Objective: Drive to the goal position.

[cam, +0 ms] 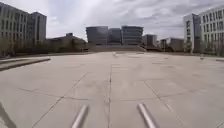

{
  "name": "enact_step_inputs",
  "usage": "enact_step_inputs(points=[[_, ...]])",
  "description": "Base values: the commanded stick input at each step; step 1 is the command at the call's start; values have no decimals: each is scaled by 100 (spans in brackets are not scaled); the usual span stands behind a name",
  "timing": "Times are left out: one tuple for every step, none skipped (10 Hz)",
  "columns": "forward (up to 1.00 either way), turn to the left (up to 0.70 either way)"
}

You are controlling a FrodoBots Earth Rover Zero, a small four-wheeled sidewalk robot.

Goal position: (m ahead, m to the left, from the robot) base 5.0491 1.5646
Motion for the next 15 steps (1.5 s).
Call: enact_step_inputs(points=[[0, 0], [69, 0], [70, 0], [70, 0], [70, 0], [70, 0], [70, 0], [70, 0], [70, 0], [70, 0], [62, 0], [34, 0], [6, 0], [70, 0], [70, 0]])
